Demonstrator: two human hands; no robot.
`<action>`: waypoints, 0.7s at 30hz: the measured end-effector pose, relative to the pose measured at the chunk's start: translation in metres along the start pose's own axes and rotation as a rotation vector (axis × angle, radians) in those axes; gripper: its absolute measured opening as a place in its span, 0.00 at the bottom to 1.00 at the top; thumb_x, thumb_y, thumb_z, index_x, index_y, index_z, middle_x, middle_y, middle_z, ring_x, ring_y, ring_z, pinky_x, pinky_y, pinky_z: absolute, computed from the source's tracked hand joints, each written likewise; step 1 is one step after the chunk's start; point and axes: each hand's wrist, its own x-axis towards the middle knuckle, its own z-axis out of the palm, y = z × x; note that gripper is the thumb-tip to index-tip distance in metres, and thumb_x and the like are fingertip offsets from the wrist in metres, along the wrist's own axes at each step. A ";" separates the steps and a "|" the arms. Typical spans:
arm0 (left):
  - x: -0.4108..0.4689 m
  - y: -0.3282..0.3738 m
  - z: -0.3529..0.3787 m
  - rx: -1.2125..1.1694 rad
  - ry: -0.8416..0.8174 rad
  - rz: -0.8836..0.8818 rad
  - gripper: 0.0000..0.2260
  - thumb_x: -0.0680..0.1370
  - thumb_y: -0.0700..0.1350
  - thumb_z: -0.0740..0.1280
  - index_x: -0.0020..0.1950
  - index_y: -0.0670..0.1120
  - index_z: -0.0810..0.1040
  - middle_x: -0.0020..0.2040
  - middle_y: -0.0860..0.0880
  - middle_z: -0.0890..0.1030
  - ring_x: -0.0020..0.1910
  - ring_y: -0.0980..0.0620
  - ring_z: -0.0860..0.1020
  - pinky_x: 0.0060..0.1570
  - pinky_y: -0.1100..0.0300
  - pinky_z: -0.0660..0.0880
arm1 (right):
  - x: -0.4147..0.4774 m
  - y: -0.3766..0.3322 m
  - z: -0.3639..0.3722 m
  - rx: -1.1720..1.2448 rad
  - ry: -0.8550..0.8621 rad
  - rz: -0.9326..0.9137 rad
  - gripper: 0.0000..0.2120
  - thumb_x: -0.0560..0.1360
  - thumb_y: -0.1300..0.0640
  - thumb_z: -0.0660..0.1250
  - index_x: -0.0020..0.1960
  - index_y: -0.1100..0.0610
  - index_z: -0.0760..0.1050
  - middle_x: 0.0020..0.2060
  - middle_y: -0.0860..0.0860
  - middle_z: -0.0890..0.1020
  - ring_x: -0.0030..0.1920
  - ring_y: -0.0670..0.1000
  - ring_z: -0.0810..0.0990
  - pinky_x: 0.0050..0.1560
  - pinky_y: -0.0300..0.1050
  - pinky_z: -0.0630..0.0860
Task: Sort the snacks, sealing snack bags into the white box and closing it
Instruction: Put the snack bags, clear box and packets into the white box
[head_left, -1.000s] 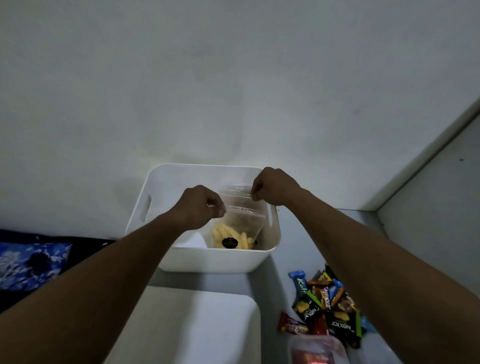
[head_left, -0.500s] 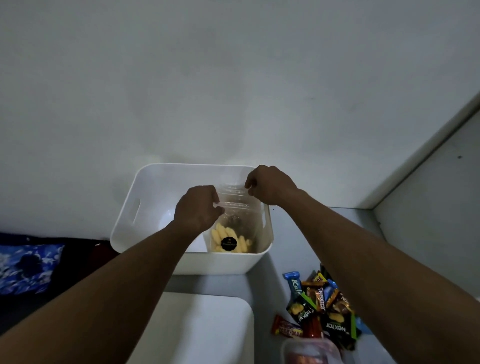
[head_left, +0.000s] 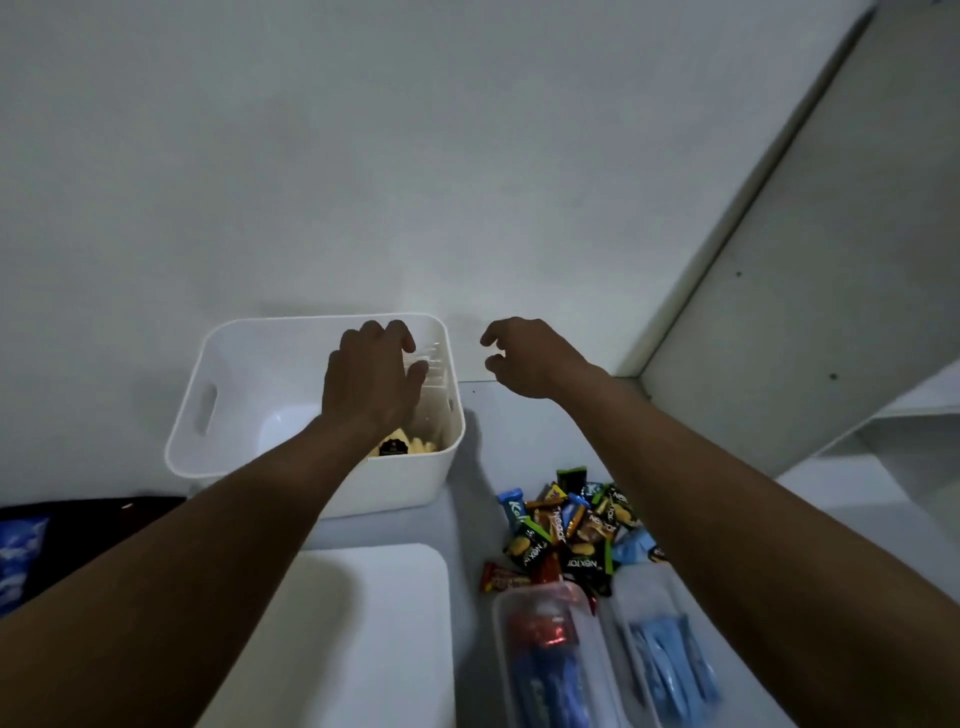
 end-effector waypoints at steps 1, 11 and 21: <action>-0.008 0.010 -0.003 -0.004 0.006 0.025 0.11 0.77 0.53 0.68 0.55 0.49 0.76 0.53 0.45 0.78 0.56 0.42 0.75 0.54 0.49 0.72 | -0.011 0.006 -0.002 0.002 -0.004 0.009 0.18 0.79 0.55 0.64 0.69 0.53 0.73 0.65 0.53 0.77 0.64 0.54 0.76 0.61 0.47 0.73; -0.135 0.113 0.034 -0.138 -0.022 0.112 0.12 0.78 0.53 0.67 0.58 0.48 0.76 0.53 0.46 0.78 0.56 0.45 0.73 0.50 0.50 0.75 | -0.140 0.089 0.007 0.017 -0.083 0.053 0.25 0.80 0.53 0.63 0.76 0.54 0.65 0.72 0.54 0.71 0.71 0.54 0.69 0.66 0.47 0.68; -0.251 0.193 0.130 -0.206 -0.311 0.058 0.20 0.78 0.49 0.68 0.69 0.48 0.73 0.64 0.47 0.78 0.62 0.47 0.75 0.60 0.53 0.73 | -0.261 0.185 0.064 0.121 -0.130 0.173 0.28 0.77 0.55 0.67 0.74 0.53 0.64 0.66 0.59 0.72 0.67 0.61 0.71 0.64 0.52 0.71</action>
